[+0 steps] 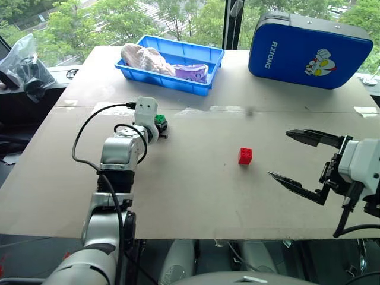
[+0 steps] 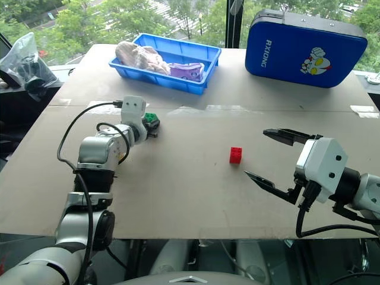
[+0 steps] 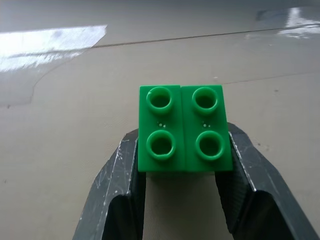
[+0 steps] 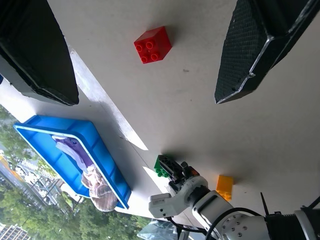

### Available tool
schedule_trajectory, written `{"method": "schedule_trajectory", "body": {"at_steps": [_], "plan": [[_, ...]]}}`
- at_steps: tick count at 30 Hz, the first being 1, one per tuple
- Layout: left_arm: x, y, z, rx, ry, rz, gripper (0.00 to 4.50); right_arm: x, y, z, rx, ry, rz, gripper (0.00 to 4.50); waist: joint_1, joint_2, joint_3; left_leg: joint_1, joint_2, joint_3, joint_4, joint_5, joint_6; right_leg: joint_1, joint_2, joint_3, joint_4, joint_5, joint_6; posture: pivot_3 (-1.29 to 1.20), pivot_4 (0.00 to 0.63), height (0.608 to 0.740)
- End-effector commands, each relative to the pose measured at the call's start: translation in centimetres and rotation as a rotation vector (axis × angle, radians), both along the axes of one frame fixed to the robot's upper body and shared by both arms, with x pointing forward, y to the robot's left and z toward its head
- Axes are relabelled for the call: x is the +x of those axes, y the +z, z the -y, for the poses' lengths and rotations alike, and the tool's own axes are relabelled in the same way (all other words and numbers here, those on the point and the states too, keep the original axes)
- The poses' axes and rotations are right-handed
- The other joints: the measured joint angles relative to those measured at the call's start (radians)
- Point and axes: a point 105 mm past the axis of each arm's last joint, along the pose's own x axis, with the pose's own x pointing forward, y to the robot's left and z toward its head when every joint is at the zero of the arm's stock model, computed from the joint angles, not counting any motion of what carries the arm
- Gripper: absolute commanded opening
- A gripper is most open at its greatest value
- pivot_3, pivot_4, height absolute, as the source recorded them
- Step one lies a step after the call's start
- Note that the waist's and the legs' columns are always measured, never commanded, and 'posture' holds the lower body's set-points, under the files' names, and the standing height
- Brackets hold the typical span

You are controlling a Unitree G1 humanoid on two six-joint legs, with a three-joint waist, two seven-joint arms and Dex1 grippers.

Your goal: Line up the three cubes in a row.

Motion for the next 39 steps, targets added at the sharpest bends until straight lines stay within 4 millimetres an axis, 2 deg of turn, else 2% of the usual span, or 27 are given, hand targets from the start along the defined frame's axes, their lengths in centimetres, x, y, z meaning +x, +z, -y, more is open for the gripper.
{"method": "schedule_trajectory", "body": {"at_steps": [1,2,4,5,8,12,23,39], "plan": [[-2.6,2.8,3.8,0.006,-0.454,0.094,1.3,-0.4,0.3,-0.4,0.001,0.006,0.034,4.5,0.002,0.0,0.0,0.0,0.0,0.0,0.0,0.0,0.0,0.0,0.0,0.0,0.0,0.0,0.0,0.0,0.15,0.74],[-4.2,2.7,4.6,-0.004,-0.596,0.061,1.3,-0.5,0.2,-0.4,0.0,0.004,0.032,4.5,0.002,0.0,0.0,0.0,0.0,0.0,0.0,0.0,0.0,0.0,-0.004,0.0,0.0,-0.002,-0.003,0.0,0.15,0.74],[-6.1,2.5,5.2,-0.008,-0.776,0.013,1.3,-0.5,0.0,-0.4,-0.004,0.001,0.03,4.5,0.002,0.0,0.0,-0.001,0.0,0.0,0.0,0.0,0.0,0.0,-0.006,0.0,-0.001,-0.002,-0.004,0.0,0.15,0.74],[-6.8,1.9,5.2,0.077,-0.878,0.0,1.3,-0.6,-0.3,-0.4,-0.014,0.001,0.02,4.5,0.002,0.0,0.0,-0.001,-0.001,0.001,0.0,0.0,0.0,0.0,-0.007,0.0,-0.001,-0.002,-0.004,0.0,0.15,0.74],[-7.2,0.7,5.3,0.218,-1.041,-0.037,1.3,-1.1,-1.1,-0.2,-0.033,0.004,-0.018,4.5,0.005,0.0,0.0,0.0,-0.002,0.0,0.0,0.0,0.0,0.001,-0.008,0.0,-0.001,-0.003,-0.004,0.0,0.15,0.74],[-6.6,0.5,6.1,0.275,-1.149,-0.041,1.3,-1.5,-1.5,0.0,-0.039,0.001,-0.028,4.5,0.004,0.0,0.0,-0.001,-0.002,0.0,0.003,0.0,0.001,0.001,-0.005,-0.002,-0.001,-0.003,-0.003,0.0,0.15,0.74],[-5.2,-0.6,8.3,0.369,-1.318,-0.052,1.3,-2.0,-2.1,-0.1,-0.069,0.004,-0.047,4.5,0.0,0.0,0.0,-0.007,-0.002,-0.001,0.008,-0.002,0.004,-0.001,0.0,-0.002,-0.001,-0.002,0.003,0.0,0.15,0.74],[-4.5,-0.8,9.6,0.375,-1.339,-0.025,1.3,-2.0,-2.2,0.4,-0.068,-0.004,-0.055,4.5,0.001,0.0,0.0,-0.01,-0.002,-0.004,0.01,-0.002,0.004,-0.002,0.001,-0.004,-0.001,-0.001,0.005,0.0,0.15,0.74]]}}
